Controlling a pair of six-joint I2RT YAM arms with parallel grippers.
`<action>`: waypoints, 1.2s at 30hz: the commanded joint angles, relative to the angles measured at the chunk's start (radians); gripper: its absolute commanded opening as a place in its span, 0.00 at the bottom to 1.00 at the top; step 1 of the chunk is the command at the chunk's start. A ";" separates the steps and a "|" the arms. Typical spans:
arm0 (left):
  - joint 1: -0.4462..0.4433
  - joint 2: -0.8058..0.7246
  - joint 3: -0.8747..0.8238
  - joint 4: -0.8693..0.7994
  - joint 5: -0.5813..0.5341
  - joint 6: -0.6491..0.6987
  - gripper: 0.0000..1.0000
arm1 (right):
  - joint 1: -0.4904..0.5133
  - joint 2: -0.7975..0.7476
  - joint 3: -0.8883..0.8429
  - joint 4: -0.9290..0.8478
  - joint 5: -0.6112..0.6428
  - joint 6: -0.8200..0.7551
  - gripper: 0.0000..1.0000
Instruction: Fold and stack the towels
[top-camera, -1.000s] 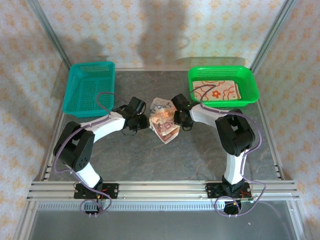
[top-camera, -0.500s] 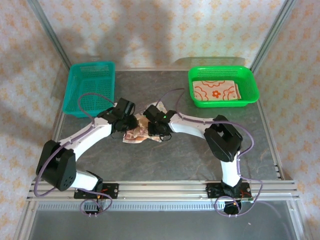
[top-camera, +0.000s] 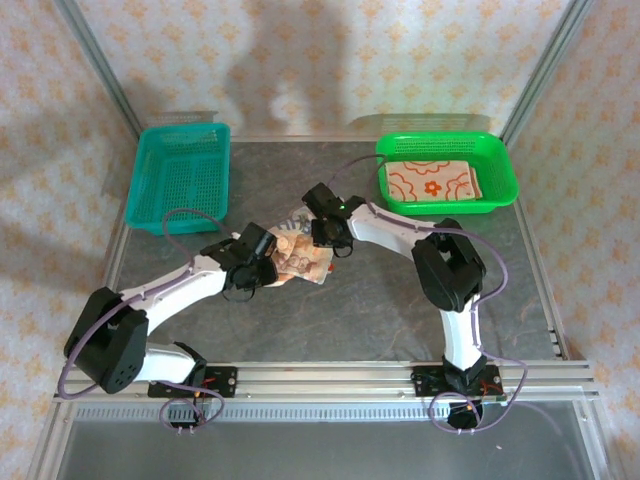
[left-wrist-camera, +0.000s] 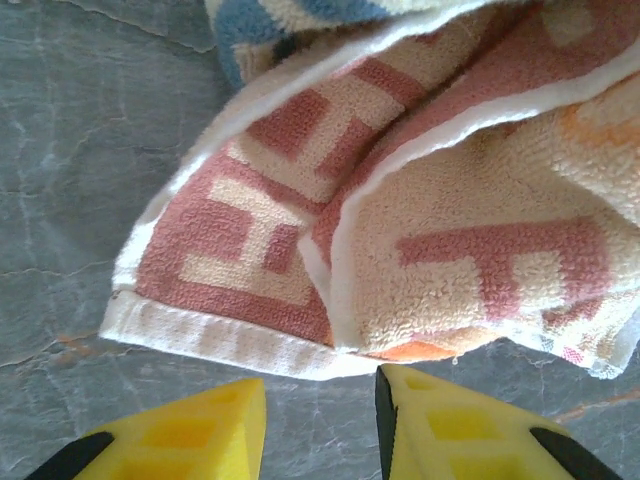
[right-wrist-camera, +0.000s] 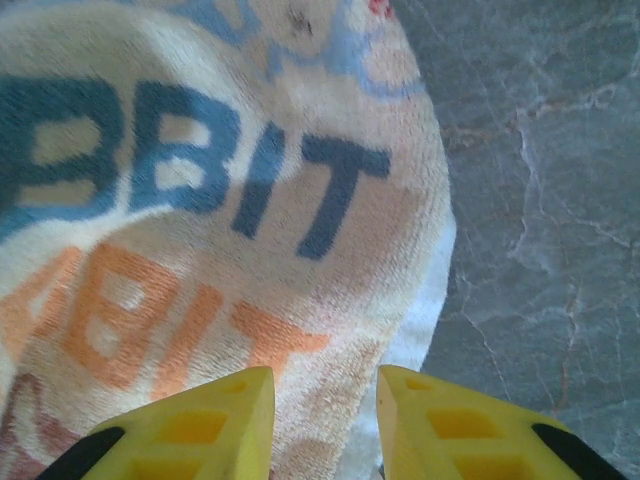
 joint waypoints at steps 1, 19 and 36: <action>-0.003 0.029 0.019 0.029 -0.032 -0.007 0.35 | 0.024 -0.017 -0.054 -0.023 0.001 0.014 0.33; 0.029 0.104 0.013 0.088 -0.010 0.034 0.32 | 0.174 -0.085 -0.164 -0.033 0.026 0.149 0.44; 0.060 0.033 -0.020 0.064 -0.036 0.056 0.32 | 0.196 0.018 -0.208 -0.044 0.063 0.129 0.00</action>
